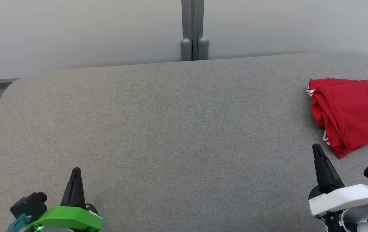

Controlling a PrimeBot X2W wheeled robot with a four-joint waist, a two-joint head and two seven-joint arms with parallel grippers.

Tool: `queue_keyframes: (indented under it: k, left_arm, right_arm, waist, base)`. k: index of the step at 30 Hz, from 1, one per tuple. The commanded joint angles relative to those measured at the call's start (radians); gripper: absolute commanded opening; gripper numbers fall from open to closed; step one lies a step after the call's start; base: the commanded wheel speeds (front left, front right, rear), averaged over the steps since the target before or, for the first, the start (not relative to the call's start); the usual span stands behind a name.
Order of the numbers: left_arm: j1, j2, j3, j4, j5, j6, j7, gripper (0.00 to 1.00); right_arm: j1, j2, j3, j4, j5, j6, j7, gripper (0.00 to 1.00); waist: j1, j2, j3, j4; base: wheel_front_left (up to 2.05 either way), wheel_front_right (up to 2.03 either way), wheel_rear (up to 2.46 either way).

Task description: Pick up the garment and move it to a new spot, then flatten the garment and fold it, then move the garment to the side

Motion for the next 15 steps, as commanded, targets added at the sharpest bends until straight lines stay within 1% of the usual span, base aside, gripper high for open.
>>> queue_keyframes:
  k: [1,15]
  left_arm:
    - [-0.034,0.002,0.011,-0.011,-0.038,-0.008,0.007,0.0]
    - [-0.053,-0.006,0.041,-0.007,-0.232,-0.024,0.057,0.0]
  right_arm:
    - [-0.027,-0.008,0.0,-0.002,0.042,0.0,0.005,0.0]
    - [-0.059,-0.012,-0.002,0.051,0.241,0.0,0.023,0.0]
  waist:
    - [0.0,0.0,0.0,-0.001]
    - [0.0,0.0,-0.001,-0.006]
  base:
    - [0.0,0.0,0.0]
    - [0.0,0.0,0.0]
